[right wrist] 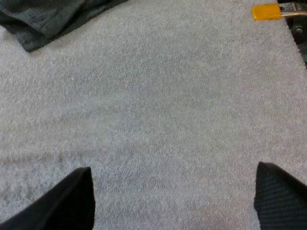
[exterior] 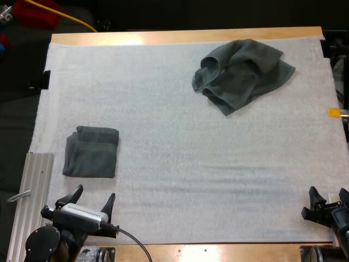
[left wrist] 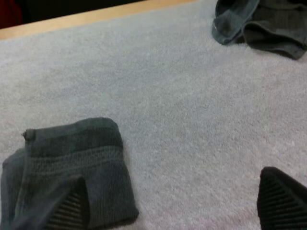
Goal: Pick towel from pile, fold and stack
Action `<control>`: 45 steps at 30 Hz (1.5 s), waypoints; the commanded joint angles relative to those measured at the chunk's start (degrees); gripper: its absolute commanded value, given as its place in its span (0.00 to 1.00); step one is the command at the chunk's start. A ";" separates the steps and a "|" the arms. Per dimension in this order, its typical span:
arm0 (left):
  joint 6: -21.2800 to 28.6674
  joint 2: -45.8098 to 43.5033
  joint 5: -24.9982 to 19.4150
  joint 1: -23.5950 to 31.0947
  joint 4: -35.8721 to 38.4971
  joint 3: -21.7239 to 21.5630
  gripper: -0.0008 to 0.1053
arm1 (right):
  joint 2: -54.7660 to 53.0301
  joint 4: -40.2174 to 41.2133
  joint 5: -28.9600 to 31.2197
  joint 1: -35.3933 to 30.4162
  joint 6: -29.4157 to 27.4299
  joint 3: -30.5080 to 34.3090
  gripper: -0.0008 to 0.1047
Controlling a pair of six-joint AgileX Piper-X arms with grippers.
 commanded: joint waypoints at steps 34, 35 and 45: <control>-0.32 18.63 6.86 -9.57 -6.98 -10.57 0.66 | 27.01 -8.29 -27.62 -0.06 4.91 -13.79 0.60; -0.24 19.32 6.86 -10.01 -6.98 -10.96 0.66 | 27.89 -9.53 -28.45 -0.06 6.01 -13.79 0.60; -0.10 27.74 6.85 -18.11 -7.13 -16.04 0.66 | 34.86 -19.74 -29.90 0.02 14.34 -13.79 0.60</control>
